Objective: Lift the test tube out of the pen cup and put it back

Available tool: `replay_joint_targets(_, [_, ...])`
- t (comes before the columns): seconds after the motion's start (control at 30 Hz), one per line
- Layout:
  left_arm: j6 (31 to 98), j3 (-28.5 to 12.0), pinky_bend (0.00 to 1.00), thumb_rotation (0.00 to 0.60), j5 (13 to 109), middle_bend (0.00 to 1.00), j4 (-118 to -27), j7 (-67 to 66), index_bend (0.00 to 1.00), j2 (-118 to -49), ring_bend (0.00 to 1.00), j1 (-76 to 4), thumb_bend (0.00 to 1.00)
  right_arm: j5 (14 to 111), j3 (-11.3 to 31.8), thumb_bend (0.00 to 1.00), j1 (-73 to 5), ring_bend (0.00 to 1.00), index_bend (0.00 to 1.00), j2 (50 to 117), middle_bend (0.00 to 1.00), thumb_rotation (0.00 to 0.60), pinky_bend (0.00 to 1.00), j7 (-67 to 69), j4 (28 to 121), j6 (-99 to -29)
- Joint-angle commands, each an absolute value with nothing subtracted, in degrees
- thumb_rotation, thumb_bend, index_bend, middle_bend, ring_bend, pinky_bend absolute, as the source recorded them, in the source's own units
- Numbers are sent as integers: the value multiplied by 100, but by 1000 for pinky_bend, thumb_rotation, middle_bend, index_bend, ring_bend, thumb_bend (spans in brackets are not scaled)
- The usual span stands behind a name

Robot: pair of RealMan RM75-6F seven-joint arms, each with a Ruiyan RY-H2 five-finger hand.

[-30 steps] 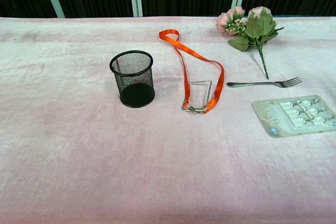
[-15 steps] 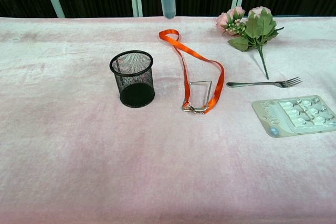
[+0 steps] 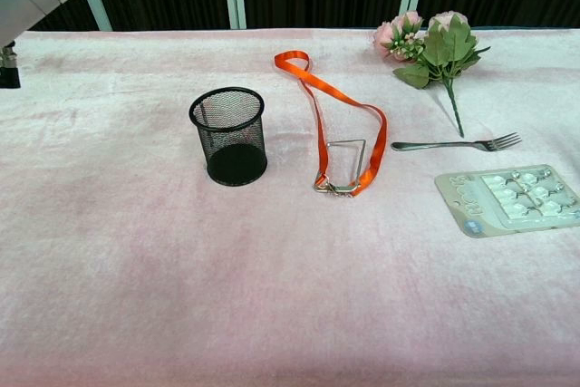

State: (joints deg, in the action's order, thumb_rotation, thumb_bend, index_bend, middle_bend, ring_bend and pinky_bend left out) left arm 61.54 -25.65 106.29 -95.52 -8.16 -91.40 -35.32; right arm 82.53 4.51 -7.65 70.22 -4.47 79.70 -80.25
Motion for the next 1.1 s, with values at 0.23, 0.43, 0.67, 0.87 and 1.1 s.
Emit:
replay_joint_targets(0.23, [4427, -3130, 91, 600, 7320, 266, -12793, 3213, 622, -7158, 0, -3551, 422, 8255, 449, 206, -766, 148, 80, 7036, 61, 600, 182, -490, 7974, -8029])
replay_joint_targets(0.43, [3457, -4027, 91, 600, 7349, 266, -13196, 6029, 627, -6135, 0, -3306, 421, 8249, 448, 207, -765, 148, 80, 7052, 61, 600, 181, -543, 7979, -8032])
replay_joint_targets(0.67, [4266, -3684, 91, 600, 8904, 268, -12628, 5645, 639, -6089, 0, -2960, 421, 8239, 448, 207, -771, 148, 79, 7069, 61, 600, 181, -585, 7981, -8017])
replay_joint_targets(0.87, [5161, -3037, 91, 600, 9027, 268, -12009, 2873, 639, -6968, 0, -3079, 421, 8221, 450, 207, -768, 148, 79, 7062, 61, 600, 181, -591, 7977, -8009])
replay_joint_targets(1.1, [5537, -2695, 91, 600, 8735, 268, -11665, 1277, 639, -7525, 0, -3312, 422, 8212, 466, 207, -760, 148, 79, 7053, 61, 600, 181, -563, 7973, -8032])
